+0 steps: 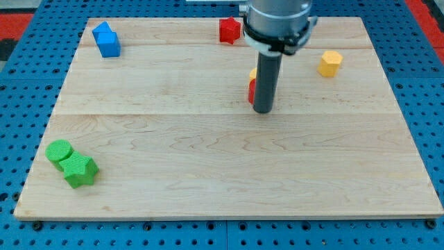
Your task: Put the red circle into the red star
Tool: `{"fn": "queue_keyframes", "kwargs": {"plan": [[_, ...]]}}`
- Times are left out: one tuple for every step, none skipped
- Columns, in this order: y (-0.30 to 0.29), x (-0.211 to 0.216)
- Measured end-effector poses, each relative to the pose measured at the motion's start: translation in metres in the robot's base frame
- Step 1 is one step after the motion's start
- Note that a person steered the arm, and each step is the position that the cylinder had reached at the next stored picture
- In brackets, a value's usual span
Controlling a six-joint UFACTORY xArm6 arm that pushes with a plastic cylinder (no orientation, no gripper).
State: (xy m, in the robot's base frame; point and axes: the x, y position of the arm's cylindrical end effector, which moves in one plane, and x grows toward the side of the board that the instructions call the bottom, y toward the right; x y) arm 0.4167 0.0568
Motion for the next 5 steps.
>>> {"fn": "queue_keyframes", "kwargs": {"plan": [[-0.053,-0.017],[-0.05,-0.032],[-0.048,0.017],[0.01,0.007],[0.013,-0.032]]}}
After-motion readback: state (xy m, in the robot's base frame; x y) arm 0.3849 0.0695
